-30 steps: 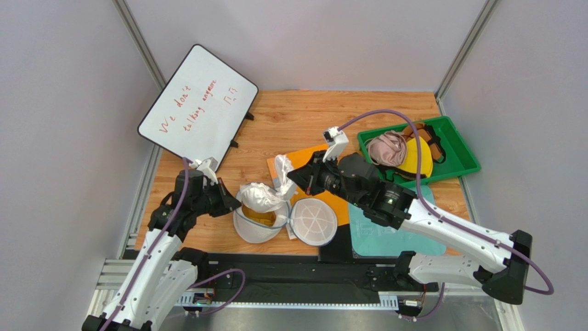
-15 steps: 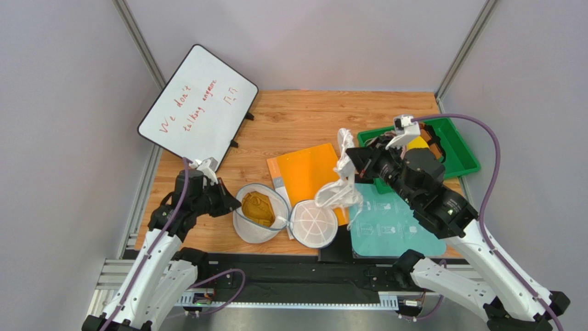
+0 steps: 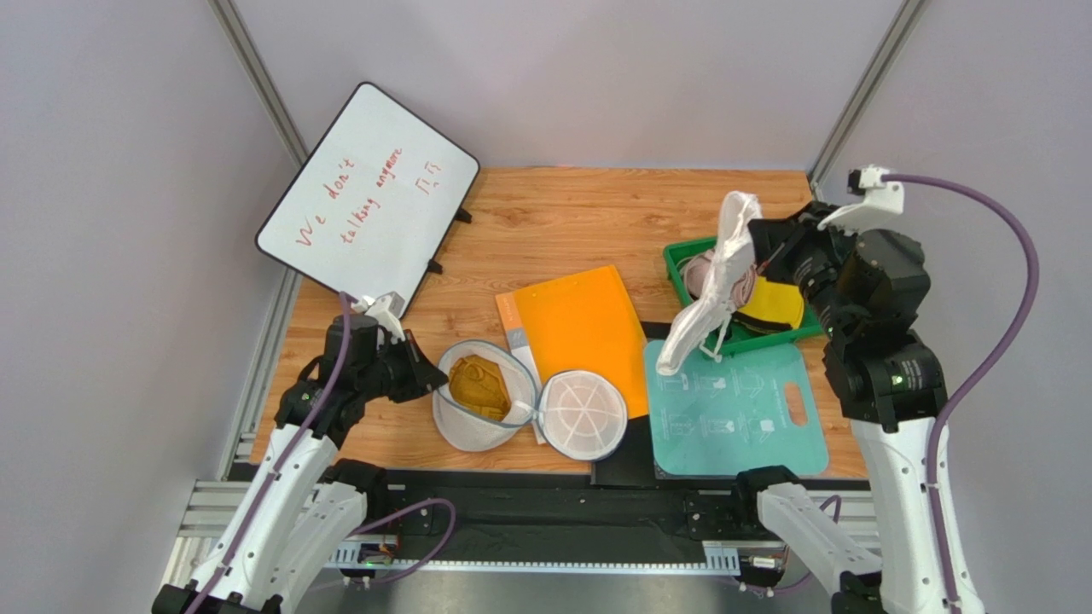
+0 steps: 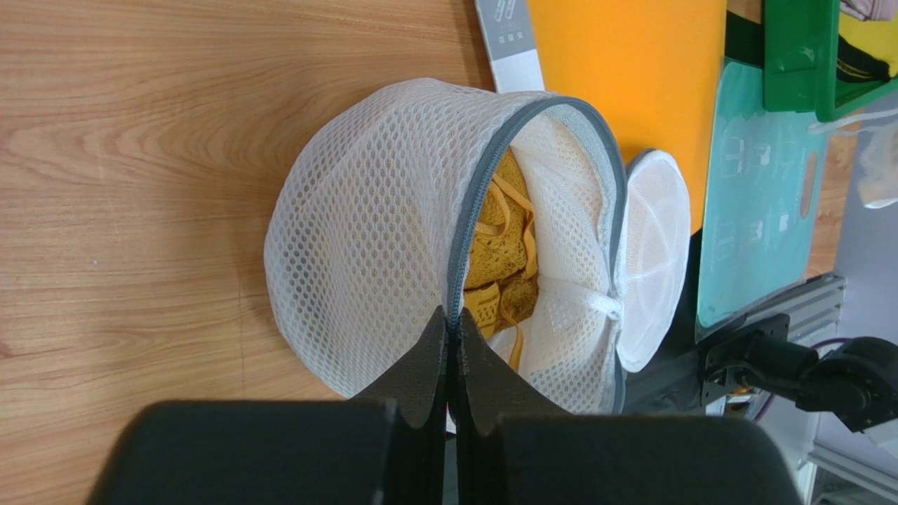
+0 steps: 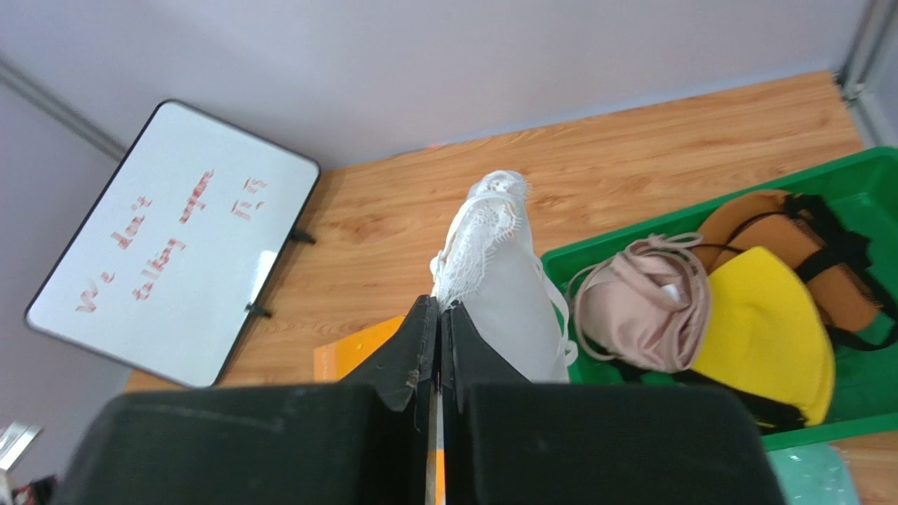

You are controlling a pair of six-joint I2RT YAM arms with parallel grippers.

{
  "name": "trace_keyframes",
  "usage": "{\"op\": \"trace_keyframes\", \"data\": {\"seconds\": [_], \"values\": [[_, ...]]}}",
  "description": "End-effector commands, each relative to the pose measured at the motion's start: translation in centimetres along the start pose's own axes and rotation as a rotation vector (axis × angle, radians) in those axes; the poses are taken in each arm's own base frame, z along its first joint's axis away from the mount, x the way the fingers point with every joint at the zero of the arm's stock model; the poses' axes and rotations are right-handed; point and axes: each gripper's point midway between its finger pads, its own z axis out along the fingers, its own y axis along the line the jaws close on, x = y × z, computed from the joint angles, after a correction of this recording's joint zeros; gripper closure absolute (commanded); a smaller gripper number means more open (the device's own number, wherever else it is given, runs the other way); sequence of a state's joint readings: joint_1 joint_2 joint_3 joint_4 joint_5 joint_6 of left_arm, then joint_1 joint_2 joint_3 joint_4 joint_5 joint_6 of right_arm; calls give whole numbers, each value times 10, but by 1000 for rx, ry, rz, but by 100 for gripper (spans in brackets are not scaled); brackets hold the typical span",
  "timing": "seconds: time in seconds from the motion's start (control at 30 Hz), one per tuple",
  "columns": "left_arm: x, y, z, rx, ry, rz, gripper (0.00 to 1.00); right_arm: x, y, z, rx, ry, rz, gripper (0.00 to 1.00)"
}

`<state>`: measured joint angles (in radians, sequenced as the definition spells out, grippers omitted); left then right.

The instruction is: Unzip the laundry bag and remove the bra

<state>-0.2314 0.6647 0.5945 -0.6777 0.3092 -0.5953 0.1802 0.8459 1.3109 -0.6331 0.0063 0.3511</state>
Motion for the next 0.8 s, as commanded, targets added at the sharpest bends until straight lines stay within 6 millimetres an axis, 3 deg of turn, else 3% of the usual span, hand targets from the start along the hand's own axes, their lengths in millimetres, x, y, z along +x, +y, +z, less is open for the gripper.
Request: {"op": "trace_keyframes", "data": {"seconds": [0.0, 0.03, 0.17, 0.47, 0.67, 0.77], "values": [[-11, -9, -6, 30, -32, 34, 100, -32, -5, 4, -30, -30, -20, 100], [-11, -10, -6, 31, -31, 32, 100, -39, -18, 5, 12, -47, -5, 100], [-12, -10, -6, 34, -33, 35, 100, -53, -39, 13, 59, -83, 44, 100], [-12, -11, -6, 41, -32, 38, 100, -64, -94, 45, 152, -87, 108, 100], [-12, -12, -6, 44, -35, 41, 100, -81, -101, 62, 136, -100, 111, 100], [-13, -13, -7, 50, -42, 45, 100, -68, -112, 73, 152, -60, 130, 100]]}}
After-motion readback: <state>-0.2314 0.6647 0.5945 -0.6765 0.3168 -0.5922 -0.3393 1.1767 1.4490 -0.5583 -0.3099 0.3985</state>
